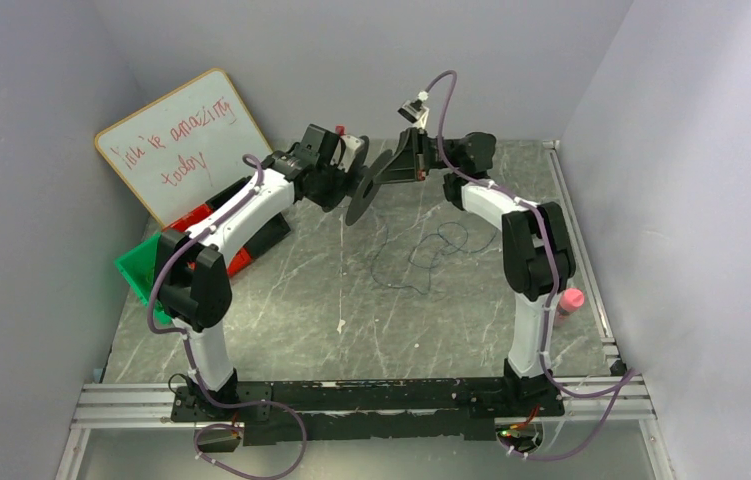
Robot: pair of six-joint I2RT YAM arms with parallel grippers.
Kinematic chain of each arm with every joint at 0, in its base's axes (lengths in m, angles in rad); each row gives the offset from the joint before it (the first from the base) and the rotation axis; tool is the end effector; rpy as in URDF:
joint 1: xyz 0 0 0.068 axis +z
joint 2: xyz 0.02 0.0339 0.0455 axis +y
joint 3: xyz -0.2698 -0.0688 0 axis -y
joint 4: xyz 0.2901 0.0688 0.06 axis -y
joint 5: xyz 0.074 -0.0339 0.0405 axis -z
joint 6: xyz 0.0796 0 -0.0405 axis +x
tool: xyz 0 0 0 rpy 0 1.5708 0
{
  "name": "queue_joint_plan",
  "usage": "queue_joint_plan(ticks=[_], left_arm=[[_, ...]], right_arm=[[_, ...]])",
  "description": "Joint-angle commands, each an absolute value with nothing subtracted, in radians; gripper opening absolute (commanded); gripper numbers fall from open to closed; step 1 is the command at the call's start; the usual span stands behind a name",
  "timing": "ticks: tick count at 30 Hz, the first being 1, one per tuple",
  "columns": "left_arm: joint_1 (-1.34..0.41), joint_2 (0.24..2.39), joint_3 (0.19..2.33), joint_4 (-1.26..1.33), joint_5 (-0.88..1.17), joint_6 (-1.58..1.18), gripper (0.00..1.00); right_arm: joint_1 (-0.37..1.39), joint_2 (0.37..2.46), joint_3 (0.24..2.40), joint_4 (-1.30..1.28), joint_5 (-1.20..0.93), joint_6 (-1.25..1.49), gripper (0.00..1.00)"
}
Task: Wrap the cables
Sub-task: Wrap the cable around the cable reel.
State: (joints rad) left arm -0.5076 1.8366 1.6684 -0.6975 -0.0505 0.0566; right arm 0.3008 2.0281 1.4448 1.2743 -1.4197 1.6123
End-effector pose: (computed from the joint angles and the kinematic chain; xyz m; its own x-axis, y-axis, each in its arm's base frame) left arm 0.4270 -0.2329 0.2675 -0.6386 0.4199 -0.6449 0.4938 0.8663 0.0750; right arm 0.4357 0.2175 0.3007 -0.7968 -0.0897 -0.5975 -0.5761 -0.1853 0.7961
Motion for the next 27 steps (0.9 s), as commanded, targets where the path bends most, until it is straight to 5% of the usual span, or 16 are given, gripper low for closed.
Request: queue_joint_plan(ticks=[1, 7, 11, 13, 27], left_arm=[[-0.508, 1.800, 1.730, -0.624, -0.059, 0.023, 0.02], [-0.508, 1.800, 1.805, -0.660, -0.060, 0.027, 0.02], [-0.508, 1.807, 1.883, -0.693, -0.074, 0.026, 0.02], [-0.508, 1.806, 1.907, -0.700, -0.080, 0.026, 0.02], [-0.506, 1.806, 1.969, -0.740, -0.063, 0.008, 0.02]], right_arm=[[0.229, 2.018, 1.486, 1.393, -1.440, 1.648, 0.19], [0.143, 1.957, 1.397, 1.008, -1.380, 1.331, 0.21], [0.131, 1.897, 1.510, 0.049, -1.161, 0.430, 0.25], [0.148, 1.901, 1.547, -0.191, -1.052, 0.176, 0.26], [0.204, 1.948, 1.308, 0.090, -1.178, 0.007, 0.55]])
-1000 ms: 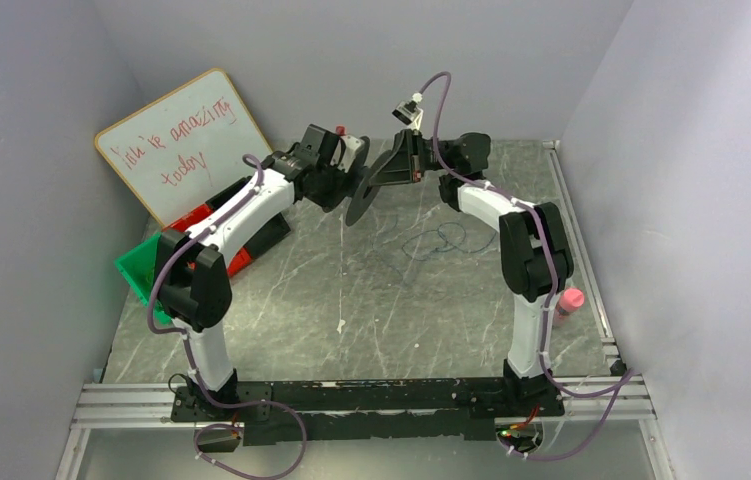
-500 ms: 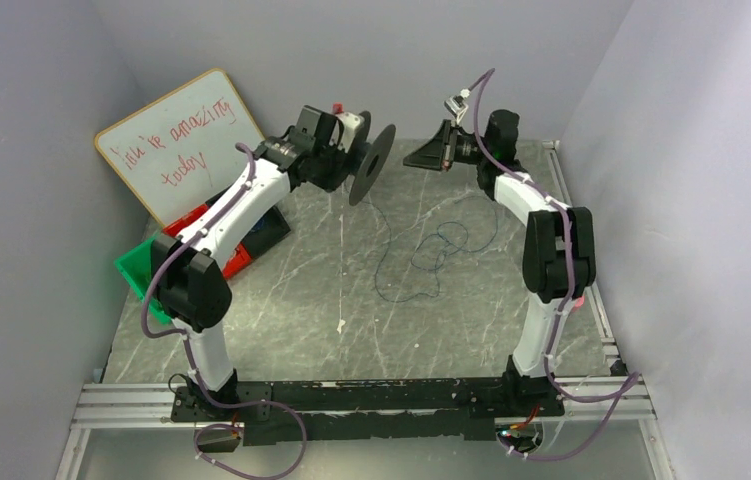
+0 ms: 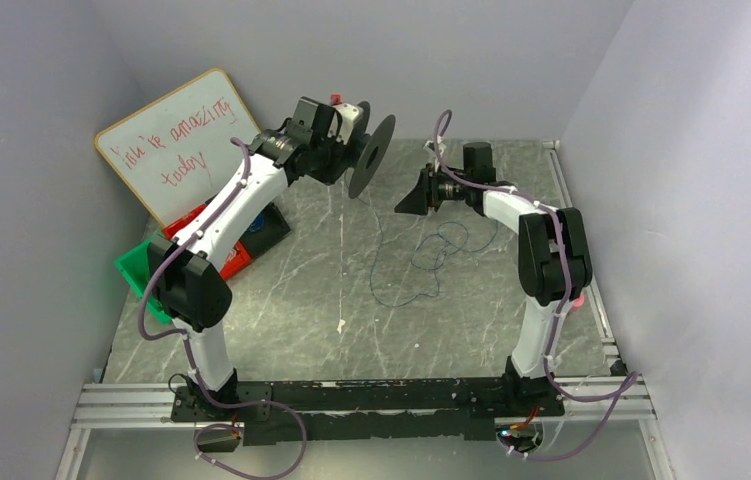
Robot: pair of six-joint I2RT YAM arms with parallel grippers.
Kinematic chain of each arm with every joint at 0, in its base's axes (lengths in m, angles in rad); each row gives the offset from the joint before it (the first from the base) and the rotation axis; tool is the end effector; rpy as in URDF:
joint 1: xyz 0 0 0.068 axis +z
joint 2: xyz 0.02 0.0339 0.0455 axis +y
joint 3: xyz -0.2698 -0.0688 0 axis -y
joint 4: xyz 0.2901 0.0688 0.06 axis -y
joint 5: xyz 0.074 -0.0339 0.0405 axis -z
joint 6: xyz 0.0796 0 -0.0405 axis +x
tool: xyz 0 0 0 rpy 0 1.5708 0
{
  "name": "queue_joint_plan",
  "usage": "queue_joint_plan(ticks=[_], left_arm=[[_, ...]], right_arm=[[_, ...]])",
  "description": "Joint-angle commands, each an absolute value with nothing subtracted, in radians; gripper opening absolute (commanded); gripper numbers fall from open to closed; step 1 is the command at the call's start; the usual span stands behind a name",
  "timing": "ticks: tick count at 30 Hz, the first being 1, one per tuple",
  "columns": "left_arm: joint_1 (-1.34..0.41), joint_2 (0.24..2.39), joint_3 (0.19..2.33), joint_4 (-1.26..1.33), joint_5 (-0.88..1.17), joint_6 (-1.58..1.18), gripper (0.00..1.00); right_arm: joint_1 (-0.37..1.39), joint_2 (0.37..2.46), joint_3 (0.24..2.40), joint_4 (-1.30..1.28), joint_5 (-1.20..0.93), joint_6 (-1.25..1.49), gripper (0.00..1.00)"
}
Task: Wrap the cables
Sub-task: Wrap the cable around the cable reel.
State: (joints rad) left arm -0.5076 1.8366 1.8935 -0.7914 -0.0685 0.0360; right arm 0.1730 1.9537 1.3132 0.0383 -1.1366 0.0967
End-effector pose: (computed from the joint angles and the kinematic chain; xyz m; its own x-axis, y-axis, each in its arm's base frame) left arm 0.4317 -0.2339 0.3474 -0.5695 0.3578 -0.7400 0.4613 0.8842 0.0726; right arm 0.4583 0.1534 0.1776 -0.6335 -0.0695 -0.7706 -0.7512 0.2938 0.5911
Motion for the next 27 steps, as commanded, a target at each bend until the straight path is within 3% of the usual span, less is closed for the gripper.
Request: queue_joint_plan(ticks=[1, 10, 27], left_arm=[[-0.505, 1.809, 1.971, -0.743, -0.061, 0.007, 0.02], [-0.506, 1.813, 1.974, -0.752, -0.050, 0.006, 0.02], [-0.506, 1.790, 2.002, -0.773, -0.054, 0.006, 0.02]], right_arm=[[0.216, 1.953, 1.306, 0.101, -1.171, 0.007, 0.56], [0.274, 2.007, 1.289, 0.269, -1.143, 0.153, 0.60], [0.349, 2.068, 1.295, 0.265, -1.126, 0.153, 0.59]])
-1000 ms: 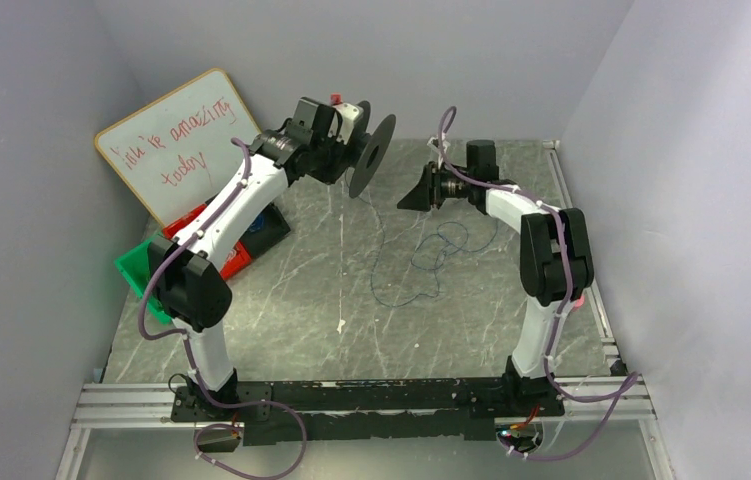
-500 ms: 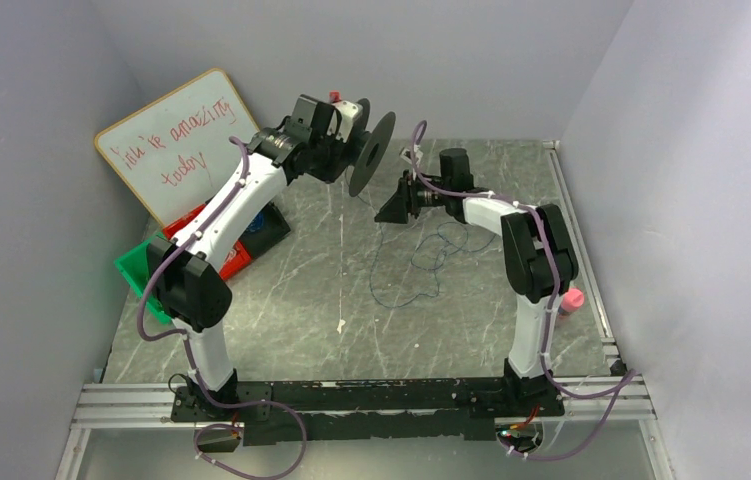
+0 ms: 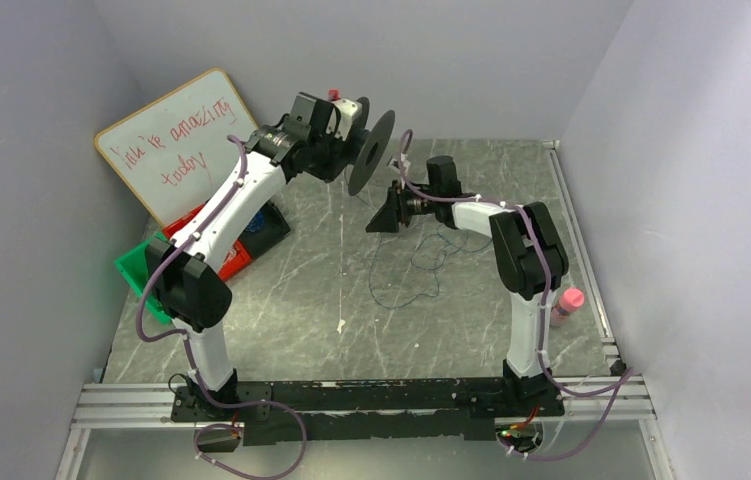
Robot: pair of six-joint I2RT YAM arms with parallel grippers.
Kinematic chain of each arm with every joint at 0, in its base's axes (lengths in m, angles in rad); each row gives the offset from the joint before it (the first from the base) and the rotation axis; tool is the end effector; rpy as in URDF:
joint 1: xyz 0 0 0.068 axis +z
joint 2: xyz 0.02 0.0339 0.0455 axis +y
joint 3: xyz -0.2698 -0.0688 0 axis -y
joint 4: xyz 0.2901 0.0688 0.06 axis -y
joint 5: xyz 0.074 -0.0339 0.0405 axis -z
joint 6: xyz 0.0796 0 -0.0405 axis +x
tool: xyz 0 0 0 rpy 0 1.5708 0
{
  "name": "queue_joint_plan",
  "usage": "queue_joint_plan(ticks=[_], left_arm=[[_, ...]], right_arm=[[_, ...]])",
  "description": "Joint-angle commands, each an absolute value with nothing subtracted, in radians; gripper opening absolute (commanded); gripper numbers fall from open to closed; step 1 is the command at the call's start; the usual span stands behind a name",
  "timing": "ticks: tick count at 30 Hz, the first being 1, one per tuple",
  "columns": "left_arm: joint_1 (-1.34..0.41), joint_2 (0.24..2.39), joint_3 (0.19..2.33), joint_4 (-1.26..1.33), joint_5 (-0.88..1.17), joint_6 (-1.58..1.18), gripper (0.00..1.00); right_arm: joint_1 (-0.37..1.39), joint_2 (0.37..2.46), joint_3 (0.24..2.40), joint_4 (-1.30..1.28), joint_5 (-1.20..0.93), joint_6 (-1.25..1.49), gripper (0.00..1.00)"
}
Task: Wrap the cables
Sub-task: Wrap the cable around the cable reel.
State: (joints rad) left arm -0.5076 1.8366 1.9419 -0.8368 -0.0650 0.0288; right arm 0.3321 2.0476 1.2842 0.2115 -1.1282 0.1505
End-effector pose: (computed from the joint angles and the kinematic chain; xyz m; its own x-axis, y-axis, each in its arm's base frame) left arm 0.4283 -0.2323 0.3615 -0.5708 0.3504 -0.7426 0.4594 0.8858 0.0648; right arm 0.4369 0.2268 0.1393 -0.6201 -0.1459 -0.7709 -0.7830 0.1779 0.5961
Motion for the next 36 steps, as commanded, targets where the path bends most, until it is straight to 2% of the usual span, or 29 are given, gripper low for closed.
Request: queue_joint_plan(ticks=[1, 3, 5, 6, 8, 15, 17, 22, 26, 29, 33, 36], left_arm=[[-0.505, 1.789, 2.002, -0.774, -0.054, 0.006, 0.02], [-0.505, 1.787, 2.001, -0.774, -0.054, 0.006, 0.02], [-0.506, 1.785, 2.002, -0.775, -0.055, 0.006, 0.02], [-0.505, 1.783, 2.002, -0.775, -0.054, 0.006, 0.02], [-0.505, 1.777, 1.994, -0.772, -0.059, 0.006, 0.02], [-0.498, 1.730, 1.923, -0.752, 0.010, 0.086, 0.02], [-0.498, 1.712, 1.893, -0.750, 0.063, 0.124, 0.02], [-0.498, 1.668, 1.821, -0.763, 0.219, 0.214, 0.02], [-0.501, 1.632, 1.741, -0.712, 0.170, 0.245, 0.02], [-0.505, 1.611, 1.679, -0.659, 0.080, 0.256, 0.02], [-0.508, 1.583, 1.593, -0.604, 0.026, 0.275, 0.02], [-0.514, 1.556, 1.524, -0.571, 0.040, 0.280, 0.02]], right_arm=[[0.352, 2.073, 1.294, 0.274, -1.126, 0.159, 0.59], [0.358, 2.084, 1.291, 0.287, -1.130, 0.174, 0.57], [0.359, 2.095, 1.292, 0.312, -1.150, 0.198, 0.48], [0.354, 2.101, 1.297, 0.322, -1.168, 0.213, 0.36], [0.332, 2.112, 1.312, 0.353, -1.219, 0.270, 0.00], [0.167, 2.133, 1.324, 0.623, -1.318, 0.679, 0.00], [0.135, 2.130, 1.378, 0.537, -1.331, 0.691, 0.00], [0.090, 2.114, 1.533, 0.130, -1.284, 0.471, 0.00], [0.071, 2.103, 1.619, -0.056, -1.305, 0.400, 0.00], [0.057, 2.069, 1.628, -0.078, -1.347, 0.406, 0.00], [0.054, 2.020, 1.573, 0.090, -1.425, 0.571, 0.01], [0.060, 1.981, 1.447, 0.575, -1.449, 0.941, 0.04]])
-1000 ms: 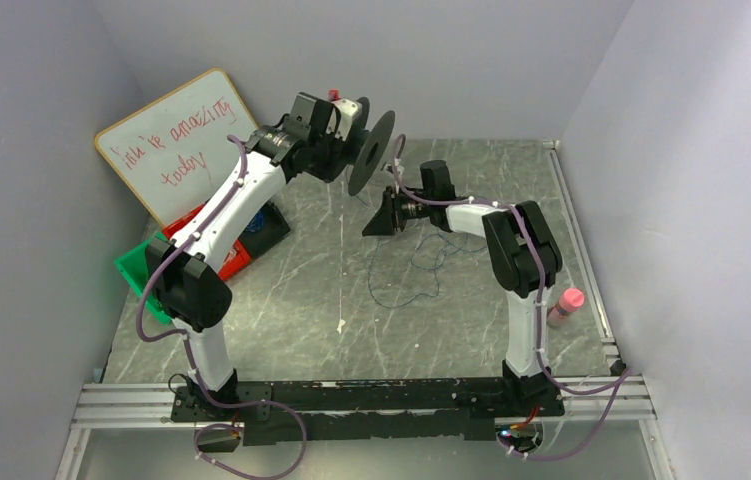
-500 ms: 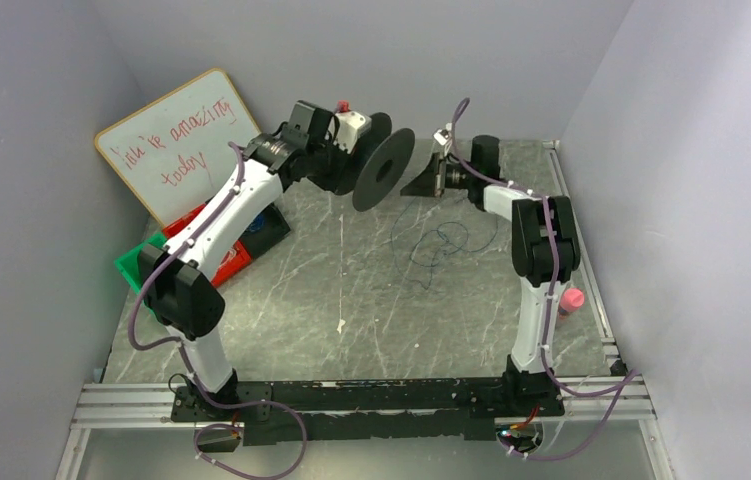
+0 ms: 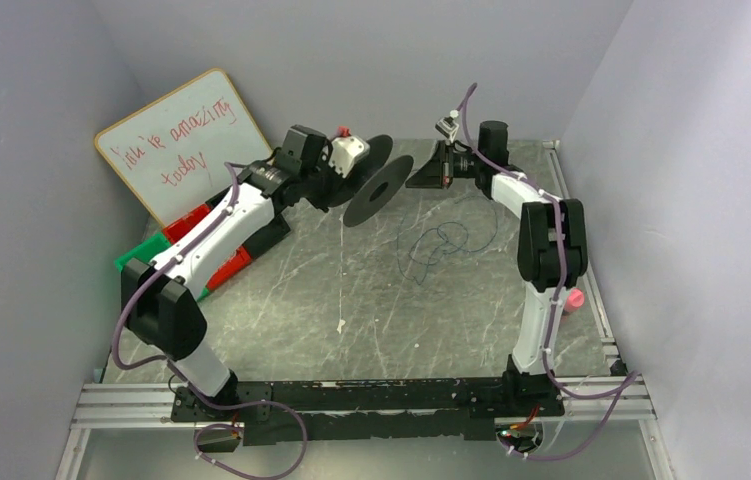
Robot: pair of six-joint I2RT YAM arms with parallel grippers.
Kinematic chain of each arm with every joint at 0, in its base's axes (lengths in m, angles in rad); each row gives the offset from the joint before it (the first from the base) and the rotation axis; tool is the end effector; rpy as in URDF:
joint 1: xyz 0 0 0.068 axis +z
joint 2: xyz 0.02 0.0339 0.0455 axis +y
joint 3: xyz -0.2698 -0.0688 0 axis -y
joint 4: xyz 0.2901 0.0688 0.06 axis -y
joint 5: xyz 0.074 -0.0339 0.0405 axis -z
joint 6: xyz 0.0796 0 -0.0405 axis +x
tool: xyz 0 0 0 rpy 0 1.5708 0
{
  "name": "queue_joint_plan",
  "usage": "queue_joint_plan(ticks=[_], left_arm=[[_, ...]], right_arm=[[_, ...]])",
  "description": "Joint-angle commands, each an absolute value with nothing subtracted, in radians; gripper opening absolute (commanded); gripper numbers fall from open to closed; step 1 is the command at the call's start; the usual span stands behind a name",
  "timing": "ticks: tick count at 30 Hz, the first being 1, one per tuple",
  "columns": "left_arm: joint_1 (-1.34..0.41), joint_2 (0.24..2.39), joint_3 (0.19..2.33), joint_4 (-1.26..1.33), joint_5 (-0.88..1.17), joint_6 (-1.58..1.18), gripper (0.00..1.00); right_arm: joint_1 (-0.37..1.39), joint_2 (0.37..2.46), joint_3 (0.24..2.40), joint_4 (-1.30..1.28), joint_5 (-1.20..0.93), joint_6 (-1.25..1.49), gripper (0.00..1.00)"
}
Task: Wrap the cables
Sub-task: Wrap the cable around the cable reel.
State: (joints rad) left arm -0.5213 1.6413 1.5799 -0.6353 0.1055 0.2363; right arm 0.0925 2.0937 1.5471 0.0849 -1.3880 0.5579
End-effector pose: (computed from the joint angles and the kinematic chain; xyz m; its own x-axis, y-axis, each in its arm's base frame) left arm 0.3858 -0.2312 0.3264 -0.4087 0.5032 -0.7615 0.6798 0.7245 0.1139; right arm 0.5035 0.1253 0.2083 -0.8493 0.0179 -0.5276 -0.5231 0.1064 0.8456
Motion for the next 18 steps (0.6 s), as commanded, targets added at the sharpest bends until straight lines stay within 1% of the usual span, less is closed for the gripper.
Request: queue_joint_plan(ticks=[1, 3, 5, 6, 7, 10, 13, 15, 17, 18], left_arm=[[-0.516, 1.548, 1.503, -0.560, 0.047, 0.283, 0.02], [-0.521, 1.544, 1.474, -0.537, 0.040, 0.286, 0.02], [-0.523, 1.547, 1.461, -0.532, 0.026, 0.290, 0.02], [-0.522, 1.547, 1.452, -0.523, 0.017, 0.290, 0.02], [-0.523, 1.547, 1.444, -0.513, 0.010, 0.287, 0.02], [-0.527, 1.556, 1.431, -0.491, 0.002, 0.268, 0.02], [-0.535, 1.583, 1.447, -0.491, -0.070, 0.231, 0.02], [-0.536, 1.600, 1.458, -0.497, -0.103, 0.211, 0.02], [-0.537, 1.609, 1.461, -0.492, -0.124, 0.192, 0.02], [-0.537, 1.613, 1.462, -0.491, -0.129, 0.183, 0.02]], right_arm=[[0.062, 1.989, 1.421, 0.823, -1.459, 1.087, 0.05], [0.064, 2.030, 1.407, 1.221, -1.477, 1.412, 0.06], [0.065, 2.098, 1.457, 1.602, -1.500, 1.764, 0.06], [0.064, 2.123, 1.487, 1.697, -1.512, 1.901, 0.06], [0.064, 2.134, 1.496, 1.713, -1.519, 1.926, 0.07], [0.067, 2.122, 1.468, 1.690, -1.500, 1.890, 0.06], [0.069, 2.091, 1.443, 1.573, -1.481, 1.815, 0.05], [0.069, 2.041, 1.410, 1.423, -1.461, 1.697, 0.04], [0.069, 1.974, 1.373, 1.181, -1.427, 1.511, 0.04], [0.070, 1.943, 1.364, 1.020, -1.407, 1.391, 0.03]])
